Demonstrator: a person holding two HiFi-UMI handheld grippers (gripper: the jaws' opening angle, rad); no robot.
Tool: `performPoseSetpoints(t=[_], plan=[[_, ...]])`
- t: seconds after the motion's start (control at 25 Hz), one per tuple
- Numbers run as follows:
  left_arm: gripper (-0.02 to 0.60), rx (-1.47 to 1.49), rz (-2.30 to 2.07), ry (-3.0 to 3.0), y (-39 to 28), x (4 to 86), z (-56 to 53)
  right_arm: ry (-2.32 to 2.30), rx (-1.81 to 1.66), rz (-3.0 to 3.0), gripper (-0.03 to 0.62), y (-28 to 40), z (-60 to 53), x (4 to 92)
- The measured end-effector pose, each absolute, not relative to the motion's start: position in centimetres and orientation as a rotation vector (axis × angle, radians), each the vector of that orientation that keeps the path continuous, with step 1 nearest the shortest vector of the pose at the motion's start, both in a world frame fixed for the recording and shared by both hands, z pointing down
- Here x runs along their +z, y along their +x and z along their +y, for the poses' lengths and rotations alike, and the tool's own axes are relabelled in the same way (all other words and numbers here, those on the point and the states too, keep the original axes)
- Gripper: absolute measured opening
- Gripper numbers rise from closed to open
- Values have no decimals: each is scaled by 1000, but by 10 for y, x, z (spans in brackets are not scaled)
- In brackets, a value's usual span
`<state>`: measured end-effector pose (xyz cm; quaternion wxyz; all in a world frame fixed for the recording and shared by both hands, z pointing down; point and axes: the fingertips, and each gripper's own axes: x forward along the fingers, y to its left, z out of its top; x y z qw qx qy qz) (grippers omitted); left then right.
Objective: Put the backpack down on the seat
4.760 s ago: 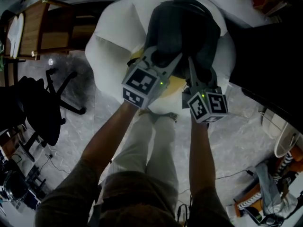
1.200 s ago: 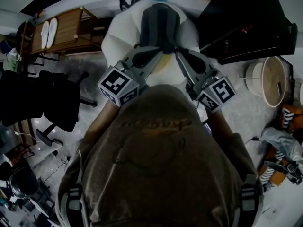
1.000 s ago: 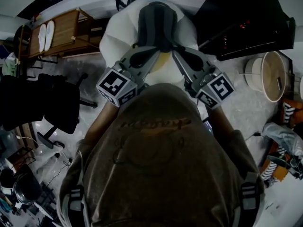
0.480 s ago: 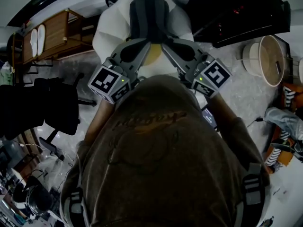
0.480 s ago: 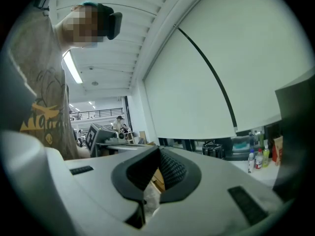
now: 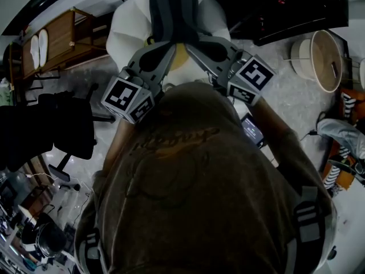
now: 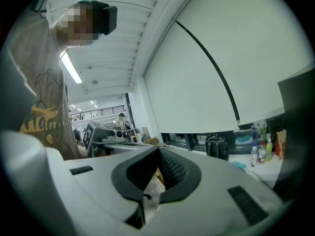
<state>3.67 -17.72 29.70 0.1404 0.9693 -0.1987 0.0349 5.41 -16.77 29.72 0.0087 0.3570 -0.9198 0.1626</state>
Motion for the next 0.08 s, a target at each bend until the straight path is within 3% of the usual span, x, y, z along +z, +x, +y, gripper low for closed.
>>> performPoseSetpoints(t=[0.08], plan=[[0,103,-570,2800,40,298,-176,1091,507,-2864,-2,56,-170,300]])
